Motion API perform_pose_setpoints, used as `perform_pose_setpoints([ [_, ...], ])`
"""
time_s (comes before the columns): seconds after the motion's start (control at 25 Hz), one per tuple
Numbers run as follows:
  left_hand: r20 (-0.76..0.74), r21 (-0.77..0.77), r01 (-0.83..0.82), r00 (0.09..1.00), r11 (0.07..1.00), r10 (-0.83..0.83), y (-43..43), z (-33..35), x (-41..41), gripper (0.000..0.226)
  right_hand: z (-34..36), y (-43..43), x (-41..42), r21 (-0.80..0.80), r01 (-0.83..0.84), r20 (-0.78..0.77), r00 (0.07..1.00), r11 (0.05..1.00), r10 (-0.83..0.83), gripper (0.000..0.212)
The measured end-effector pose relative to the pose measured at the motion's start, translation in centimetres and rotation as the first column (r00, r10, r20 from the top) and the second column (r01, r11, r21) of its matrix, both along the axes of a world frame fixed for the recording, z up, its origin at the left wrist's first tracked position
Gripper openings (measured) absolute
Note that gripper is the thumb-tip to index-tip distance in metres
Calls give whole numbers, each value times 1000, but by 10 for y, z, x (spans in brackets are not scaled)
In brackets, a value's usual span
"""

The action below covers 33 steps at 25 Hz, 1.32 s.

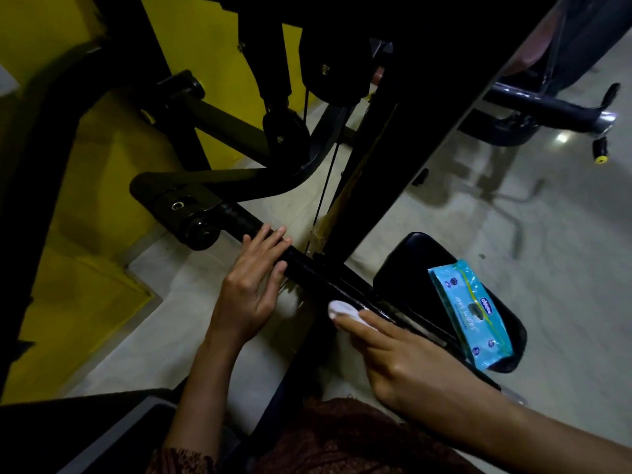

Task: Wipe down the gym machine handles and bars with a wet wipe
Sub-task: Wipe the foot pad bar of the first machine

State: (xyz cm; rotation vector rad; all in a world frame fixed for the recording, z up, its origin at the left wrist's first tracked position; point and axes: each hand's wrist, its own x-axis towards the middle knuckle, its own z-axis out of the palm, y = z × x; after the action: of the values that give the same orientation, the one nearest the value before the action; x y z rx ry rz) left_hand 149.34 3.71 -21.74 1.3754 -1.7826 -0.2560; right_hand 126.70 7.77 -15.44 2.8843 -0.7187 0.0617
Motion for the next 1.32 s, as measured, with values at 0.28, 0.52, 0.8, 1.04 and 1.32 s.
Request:
perform_pose_setpoints([
  [0.28,-4,-52,113,994,992,-113,11,5,-23,33,37,-20,-17,538,89,560,706,839,-433,18],
  [0.52,12,-53,151,988,987,-151,13,3,-41,32,25,-38,-25,696,246,162,862,675,-480,27],
  [0.8,11,-74,194,981,978,-194,16,8,-52,31,67,-44,-57,745,423,-130,851,516,-509,18],
  [1.04,-16,-88,186,982,979,-188,15,7,-51,30,55,-36,-49,743,433,-72,809,510,-583,31],
  [1.32,-38,-80,174,983,981,-177,15,7,-52,30,64,-48,-51,796,369,-66,840,480,-538,27],
])
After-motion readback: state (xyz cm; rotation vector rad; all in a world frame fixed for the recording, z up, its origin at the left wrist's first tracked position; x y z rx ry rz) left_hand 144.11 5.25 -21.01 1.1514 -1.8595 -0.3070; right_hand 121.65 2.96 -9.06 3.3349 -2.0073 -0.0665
